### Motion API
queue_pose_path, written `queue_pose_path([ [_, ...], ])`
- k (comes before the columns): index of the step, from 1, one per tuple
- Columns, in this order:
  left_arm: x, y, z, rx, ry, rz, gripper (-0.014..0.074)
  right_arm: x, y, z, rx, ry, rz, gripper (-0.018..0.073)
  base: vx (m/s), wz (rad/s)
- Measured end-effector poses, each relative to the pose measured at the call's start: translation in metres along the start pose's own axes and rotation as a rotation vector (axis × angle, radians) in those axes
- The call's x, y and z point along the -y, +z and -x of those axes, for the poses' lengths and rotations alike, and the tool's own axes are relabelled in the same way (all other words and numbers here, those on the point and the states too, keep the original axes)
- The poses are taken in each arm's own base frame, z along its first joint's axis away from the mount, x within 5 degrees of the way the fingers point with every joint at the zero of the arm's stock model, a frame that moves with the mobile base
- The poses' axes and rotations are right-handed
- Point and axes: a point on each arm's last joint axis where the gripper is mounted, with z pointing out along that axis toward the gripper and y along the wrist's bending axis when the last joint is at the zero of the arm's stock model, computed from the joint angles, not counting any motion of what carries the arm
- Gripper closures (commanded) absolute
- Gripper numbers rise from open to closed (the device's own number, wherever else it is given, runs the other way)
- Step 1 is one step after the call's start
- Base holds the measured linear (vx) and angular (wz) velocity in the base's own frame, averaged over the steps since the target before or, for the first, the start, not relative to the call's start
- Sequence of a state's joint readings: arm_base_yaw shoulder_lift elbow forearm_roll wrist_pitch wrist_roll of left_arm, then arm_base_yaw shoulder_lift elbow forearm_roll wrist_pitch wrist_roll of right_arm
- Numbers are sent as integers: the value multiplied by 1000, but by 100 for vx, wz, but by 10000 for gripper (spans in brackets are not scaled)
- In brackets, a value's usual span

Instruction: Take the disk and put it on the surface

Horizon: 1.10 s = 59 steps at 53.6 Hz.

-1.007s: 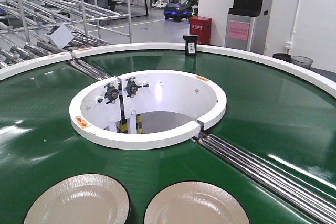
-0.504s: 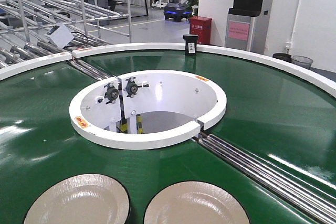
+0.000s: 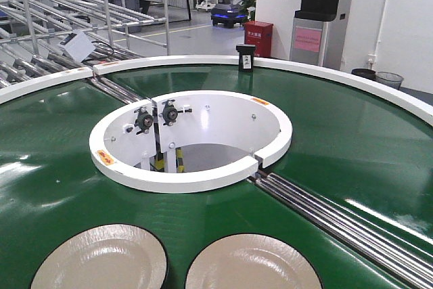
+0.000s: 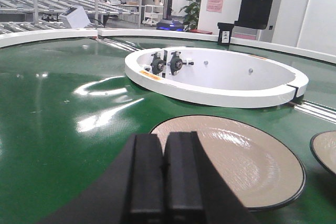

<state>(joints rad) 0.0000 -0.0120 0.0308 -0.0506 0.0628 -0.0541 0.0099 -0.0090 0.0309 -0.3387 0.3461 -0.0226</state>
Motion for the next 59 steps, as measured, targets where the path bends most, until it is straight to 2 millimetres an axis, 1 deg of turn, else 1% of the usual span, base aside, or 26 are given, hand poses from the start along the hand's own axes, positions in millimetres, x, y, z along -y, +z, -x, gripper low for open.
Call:
queue_pose_path([
  [5, 0, 0, 0, 3, 0, 0, 598, 1, 0, 10, 110, -29, -9, 567, 0, 0],
  [14, 0, 0, 2, 24, 0, -1, 598, 0, -8, 37, 429, -30, -13, 567, 0, 0],
  [15, 0, 0, 8, 83, 0, -4, 598, 0, -19, 55, 659, -21, -11, 567, 0, 0],
  [18, 1, -1, 11, 111, 0, -6, 598, 1, -25, 63, 764, 18, -5, 567, 0, 0],
  [21, 1, -2, 17, 139, 0, -8, 598, 3, -31, 68, 854, 96, 5, 567, 0, 0],
  [27, 3, -5, 37, 204, 0, -14, 598, 10, -40, 75, 972, 233, -3, 567, 0, 0],
  [31, 5, -11, 57, 267, 0, -21, 598, 16, -45, 83, 995, 255, -29, 567, 0, 0],
  [36, 8, -20, 86, 355, 1, -31, 598, 26, -55, 100, 979, 258, -50, 567, 0, 0],
  [38, 10, -24, 98, 388, 8, -33, 598, 31, -62, 111, 971, 260, -56, 567, 0, 0],
  [40, 12, -30, 116, 435, 27, -33, 598, 36, -67, 122, 941, 265, -58, 567, 0, 0],
  [46, 16, -35, 153, 498, 84, -24, 598, 49, -72, 150, 823, 278, -49, 567, 0, 0],
  [50, 18, -33, 176, 516, 109, -18, 598, 56, -67, 167, 728, 298, -33, 567, 0, 0],
  [54, 20, -25, 192, 515, 119, -14, 598, 60, -56, 179, 630, 321, -12, 567, 0, 0],
  [56, 20, -18, 197, 503, 121, -13, 598, 60, -49, 183, 588, 327, -4, 567, 0, 0],
  [59, 20, -4, 198, 460, 123, -11, 598, 60, -34, 186, 520, 328, 9, 567, 0, 0],
])
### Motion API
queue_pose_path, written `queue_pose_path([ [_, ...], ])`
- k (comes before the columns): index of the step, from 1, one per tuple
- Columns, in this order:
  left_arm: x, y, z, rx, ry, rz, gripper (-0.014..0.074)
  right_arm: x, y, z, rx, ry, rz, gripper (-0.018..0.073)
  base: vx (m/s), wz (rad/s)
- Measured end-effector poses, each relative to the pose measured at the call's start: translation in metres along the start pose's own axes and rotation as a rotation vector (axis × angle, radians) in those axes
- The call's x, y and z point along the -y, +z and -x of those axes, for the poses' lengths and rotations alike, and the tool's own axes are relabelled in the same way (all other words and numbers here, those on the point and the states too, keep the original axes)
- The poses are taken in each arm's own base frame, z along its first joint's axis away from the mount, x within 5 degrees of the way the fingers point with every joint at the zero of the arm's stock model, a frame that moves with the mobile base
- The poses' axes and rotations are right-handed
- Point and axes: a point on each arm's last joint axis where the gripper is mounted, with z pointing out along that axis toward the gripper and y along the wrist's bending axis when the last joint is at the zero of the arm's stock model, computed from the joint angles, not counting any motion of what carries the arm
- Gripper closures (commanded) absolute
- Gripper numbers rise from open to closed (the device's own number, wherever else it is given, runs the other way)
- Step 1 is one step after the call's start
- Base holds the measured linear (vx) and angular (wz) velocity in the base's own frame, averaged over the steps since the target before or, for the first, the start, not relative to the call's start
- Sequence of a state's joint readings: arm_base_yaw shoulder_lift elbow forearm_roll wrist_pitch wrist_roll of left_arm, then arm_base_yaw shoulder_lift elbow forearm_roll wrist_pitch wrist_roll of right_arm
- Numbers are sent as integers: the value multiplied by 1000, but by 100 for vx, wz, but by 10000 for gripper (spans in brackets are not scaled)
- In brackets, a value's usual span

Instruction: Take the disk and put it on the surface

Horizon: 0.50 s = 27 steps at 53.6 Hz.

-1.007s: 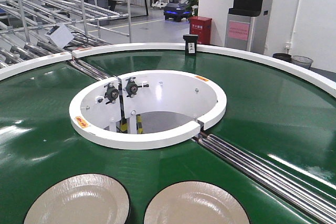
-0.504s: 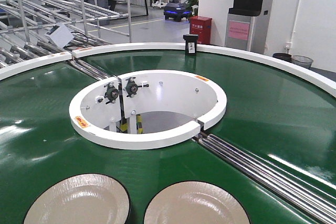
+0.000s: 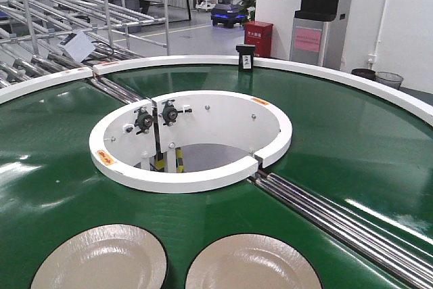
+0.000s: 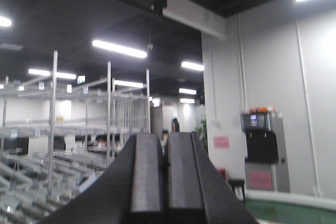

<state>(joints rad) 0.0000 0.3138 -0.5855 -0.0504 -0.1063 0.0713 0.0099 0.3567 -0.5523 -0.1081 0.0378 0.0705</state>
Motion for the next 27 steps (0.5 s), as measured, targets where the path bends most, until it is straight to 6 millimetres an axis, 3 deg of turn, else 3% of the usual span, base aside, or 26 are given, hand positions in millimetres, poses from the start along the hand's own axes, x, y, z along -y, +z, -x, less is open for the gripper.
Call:
queue_pose_path([
  [11, 2, 36, -49, -335, 2, -14, 596, -1, 36, -27, -198, 3, 4, 567, 0, 0],
  [27, 4, 56, -103, -690, 1, -30, 563, -2, 65, -57, -361, 6, 10, 566, 0, 0],
])
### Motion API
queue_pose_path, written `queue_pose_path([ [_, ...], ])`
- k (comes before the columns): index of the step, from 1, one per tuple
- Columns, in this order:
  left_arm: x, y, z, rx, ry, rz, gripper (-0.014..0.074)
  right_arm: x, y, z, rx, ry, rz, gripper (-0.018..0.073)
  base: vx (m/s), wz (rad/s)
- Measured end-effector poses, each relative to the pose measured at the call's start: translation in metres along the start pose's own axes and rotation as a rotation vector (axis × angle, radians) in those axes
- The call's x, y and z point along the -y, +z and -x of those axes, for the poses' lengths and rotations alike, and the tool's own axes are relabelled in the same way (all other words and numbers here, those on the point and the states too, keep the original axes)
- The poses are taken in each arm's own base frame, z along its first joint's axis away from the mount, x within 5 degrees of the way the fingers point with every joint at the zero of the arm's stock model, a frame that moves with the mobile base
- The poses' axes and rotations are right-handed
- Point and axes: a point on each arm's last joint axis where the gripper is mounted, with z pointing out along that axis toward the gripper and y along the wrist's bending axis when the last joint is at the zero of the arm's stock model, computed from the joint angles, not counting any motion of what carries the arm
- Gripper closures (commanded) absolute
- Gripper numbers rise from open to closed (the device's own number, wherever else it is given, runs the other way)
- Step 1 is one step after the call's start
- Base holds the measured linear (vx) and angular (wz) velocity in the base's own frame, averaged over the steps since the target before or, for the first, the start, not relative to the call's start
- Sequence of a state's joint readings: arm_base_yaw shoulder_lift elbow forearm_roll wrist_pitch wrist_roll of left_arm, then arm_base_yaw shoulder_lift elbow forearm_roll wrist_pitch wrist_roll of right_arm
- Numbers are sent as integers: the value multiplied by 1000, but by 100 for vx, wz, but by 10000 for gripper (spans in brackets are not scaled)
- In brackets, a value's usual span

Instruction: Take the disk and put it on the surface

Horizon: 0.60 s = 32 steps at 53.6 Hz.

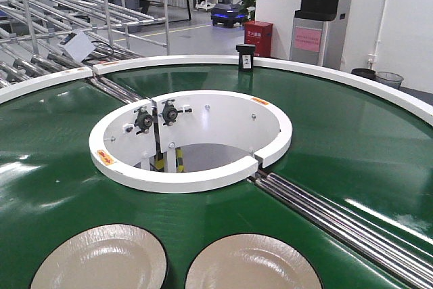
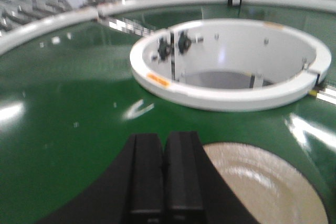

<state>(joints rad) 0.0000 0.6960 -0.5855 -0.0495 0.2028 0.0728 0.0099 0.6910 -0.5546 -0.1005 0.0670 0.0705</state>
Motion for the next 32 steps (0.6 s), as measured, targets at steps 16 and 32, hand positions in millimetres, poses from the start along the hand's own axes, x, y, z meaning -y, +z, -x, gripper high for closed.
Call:
queue_pose_path([
  [16, 0, 42, -23, -199, -2, -5, 288, -1, 27, -20, -158, 11, 2, 445, 0, 0],
  [32, 1, 86, -60, -418, -4, -10, 123, -1, 46, -37, -264, 28, 3, 114, 0, 0],
])
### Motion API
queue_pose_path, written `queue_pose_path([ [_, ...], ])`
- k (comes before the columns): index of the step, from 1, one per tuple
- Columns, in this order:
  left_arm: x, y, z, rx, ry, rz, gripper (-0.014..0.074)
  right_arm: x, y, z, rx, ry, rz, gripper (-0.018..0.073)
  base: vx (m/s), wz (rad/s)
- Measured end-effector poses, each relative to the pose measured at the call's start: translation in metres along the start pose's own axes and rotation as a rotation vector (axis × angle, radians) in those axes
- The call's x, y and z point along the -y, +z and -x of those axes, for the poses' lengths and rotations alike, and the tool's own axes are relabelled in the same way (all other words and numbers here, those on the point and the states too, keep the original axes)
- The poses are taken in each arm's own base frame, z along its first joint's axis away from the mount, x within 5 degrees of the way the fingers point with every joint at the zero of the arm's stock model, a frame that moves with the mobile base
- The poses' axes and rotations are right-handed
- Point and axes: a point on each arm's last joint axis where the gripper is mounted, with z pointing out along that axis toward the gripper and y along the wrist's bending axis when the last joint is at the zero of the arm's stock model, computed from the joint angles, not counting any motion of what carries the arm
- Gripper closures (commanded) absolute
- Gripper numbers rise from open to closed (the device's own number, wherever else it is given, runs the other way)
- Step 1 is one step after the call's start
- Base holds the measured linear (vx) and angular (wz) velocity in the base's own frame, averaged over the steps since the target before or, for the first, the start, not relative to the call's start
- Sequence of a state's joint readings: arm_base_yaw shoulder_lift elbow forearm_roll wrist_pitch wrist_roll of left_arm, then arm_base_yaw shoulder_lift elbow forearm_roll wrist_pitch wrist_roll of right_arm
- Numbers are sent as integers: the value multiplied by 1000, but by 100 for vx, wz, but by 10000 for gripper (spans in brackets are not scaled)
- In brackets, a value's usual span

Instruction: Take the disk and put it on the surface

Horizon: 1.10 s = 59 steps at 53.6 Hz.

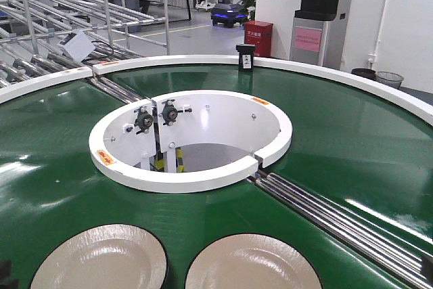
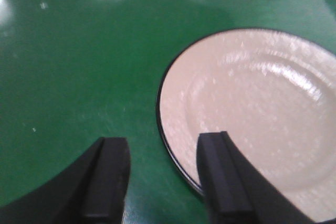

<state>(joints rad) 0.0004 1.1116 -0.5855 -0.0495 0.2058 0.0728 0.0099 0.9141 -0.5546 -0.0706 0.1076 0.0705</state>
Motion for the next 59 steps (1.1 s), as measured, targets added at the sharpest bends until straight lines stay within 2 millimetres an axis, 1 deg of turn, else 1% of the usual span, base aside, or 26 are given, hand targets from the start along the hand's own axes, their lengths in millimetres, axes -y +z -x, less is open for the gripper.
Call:
queue_pose_path([
  [5, 0, 14, -5, -54, -1, -1, 127, 0, 4, -2, -19, 0, 0, 29, 0, 0],
  [9, 0, 24, -2, -89, -1, -3, 127, 0, 6, -4, -31, 0, 0, -6, 0, 0],
  [14, -1, 37, 14, -133, -1, -6, 127, 0, 9, -5, -42, 0, 0, -13, 0, 0],
  [20, -6, 56, 42, -191, -27, -2, 127, 0, 12, -7, -57, 0, 0, -13, 0, 0],
  [24, -17, 70, 61, -246, -75, 5, 127, 0, 14, -8, -69, 0, 0, -13, 0, 0],
  [27, -27, 84, 70, -300, -107, 0, 127, 0, 16, -9, -77, 0, 0, -13, 0, 0],
  [30, -38, 97, 77, -338, -129, -23, 127, 0, 18, -10, -83, 0, 0, -13, 0, 0],
  [33, -49, 112, 79, -386, -134, -75, 127, 0, 19, -11, -90, 0, 0, -13, 0, 0],
  [36, -58, 121, 84, -398, -161, -139, 127, 0, 20, -11, -94, 0, 0, -13, 0, 0],
  [41, -72, 139, 84, -406, -175, -254, 127, 0, 21, -12, -98, 0, 0, -13, 0, 0],
  [47, -81, 160, 72, -449, -188, -345, 127, 0, 21, -12, -97, 0, 0, -13, 0, 0],
  [51, -80, 172, 62, -492, -198, -408, 127, 0, 21, -12, -97, 0, 0, -13, 0, 0],
  [59, -70, 192, 44, -543, -262, -567, 127, 0, 21, -12, -97, 0, 0, -13, 0, 0],
])
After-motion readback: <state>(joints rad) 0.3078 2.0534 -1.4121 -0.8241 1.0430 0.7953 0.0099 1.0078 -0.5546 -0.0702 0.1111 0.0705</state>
